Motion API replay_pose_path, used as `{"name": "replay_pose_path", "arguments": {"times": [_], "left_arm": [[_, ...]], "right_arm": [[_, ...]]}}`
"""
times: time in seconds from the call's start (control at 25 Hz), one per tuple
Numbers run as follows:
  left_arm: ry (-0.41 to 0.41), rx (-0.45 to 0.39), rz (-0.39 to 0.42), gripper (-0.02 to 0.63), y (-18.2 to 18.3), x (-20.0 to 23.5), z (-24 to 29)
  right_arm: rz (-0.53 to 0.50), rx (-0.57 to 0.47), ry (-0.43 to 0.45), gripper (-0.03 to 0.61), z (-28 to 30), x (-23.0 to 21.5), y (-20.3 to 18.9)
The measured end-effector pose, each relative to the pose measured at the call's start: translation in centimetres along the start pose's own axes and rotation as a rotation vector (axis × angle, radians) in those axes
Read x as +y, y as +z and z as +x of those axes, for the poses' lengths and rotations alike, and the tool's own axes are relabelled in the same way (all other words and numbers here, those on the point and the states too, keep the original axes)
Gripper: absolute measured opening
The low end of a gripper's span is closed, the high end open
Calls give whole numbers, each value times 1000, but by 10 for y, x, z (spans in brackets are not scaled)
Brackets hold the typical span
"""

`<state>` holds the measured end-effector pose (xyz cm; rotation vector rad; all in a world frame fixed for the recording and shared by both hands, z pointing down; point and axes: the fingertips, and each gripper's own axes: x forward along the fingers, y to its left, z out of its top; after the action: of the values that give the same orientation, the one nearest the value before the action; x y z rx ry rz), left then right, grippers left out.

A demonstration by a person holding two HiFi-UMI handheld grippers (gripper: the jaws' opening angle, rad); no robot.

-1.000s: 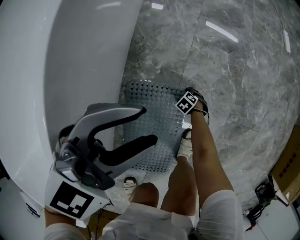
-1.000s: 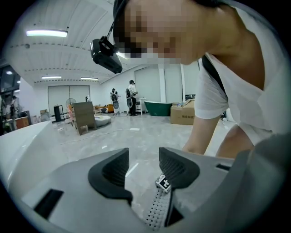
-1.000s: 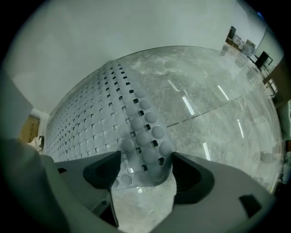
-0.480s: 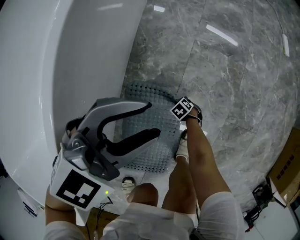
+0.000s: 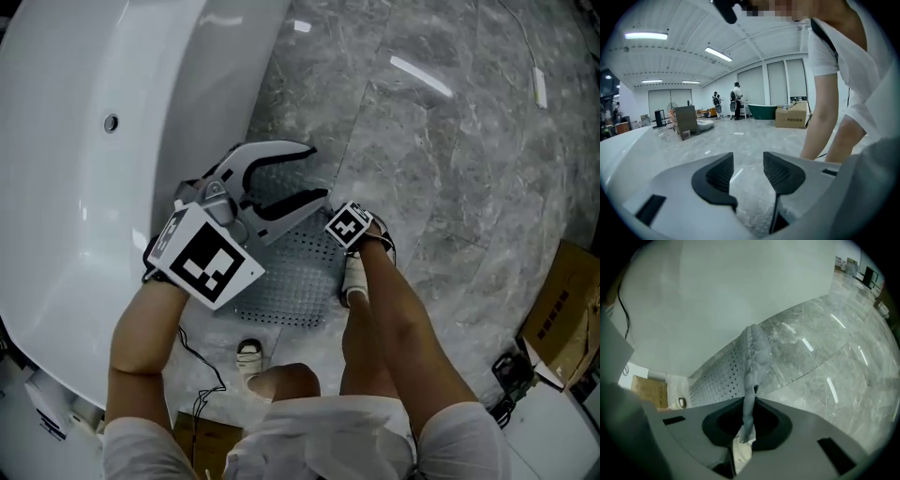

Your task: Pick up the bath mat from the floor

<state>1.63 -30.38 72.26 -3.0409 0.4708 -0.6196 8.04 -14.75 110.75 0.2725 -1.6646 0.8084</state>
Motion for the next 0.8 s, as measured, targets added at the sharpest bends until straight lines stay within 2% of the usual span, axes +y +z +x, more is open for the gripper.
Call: {"name": "replay_pose_path", "arguments": {"times": [0.08,0.16,0.24,0.4,0.52,0.64,0.72,0.8], "left_arm": [[-27,26,-50,193,-14,-1,8],[-81,124,-81,195,-43,-9,20],[-100,198,-131,209,-61,-19,22],[-8,178,-323,207,-42,-24,0],[31,222,-401,166,-34,-35,-22],[78,214,-518,109,-20,-41,-43],[108,207,-577,100,-11,-47,-55],[127,224,-596,100,-4,-55,-64]], "right_arm": [[30,-11,16,49,-24,20,1],[60,-18,35,48,-45,39,-1],[69,-24,55,48,-63,60,-1],[81,-35,76,48,-97,101,-1],[107,-53,90,48,-121,127,-1],[125,-70,99,48,-143,145,2],[132,-77,101,47,-156,152,0],[131,-84,101,48,-166,157,-1]]}}
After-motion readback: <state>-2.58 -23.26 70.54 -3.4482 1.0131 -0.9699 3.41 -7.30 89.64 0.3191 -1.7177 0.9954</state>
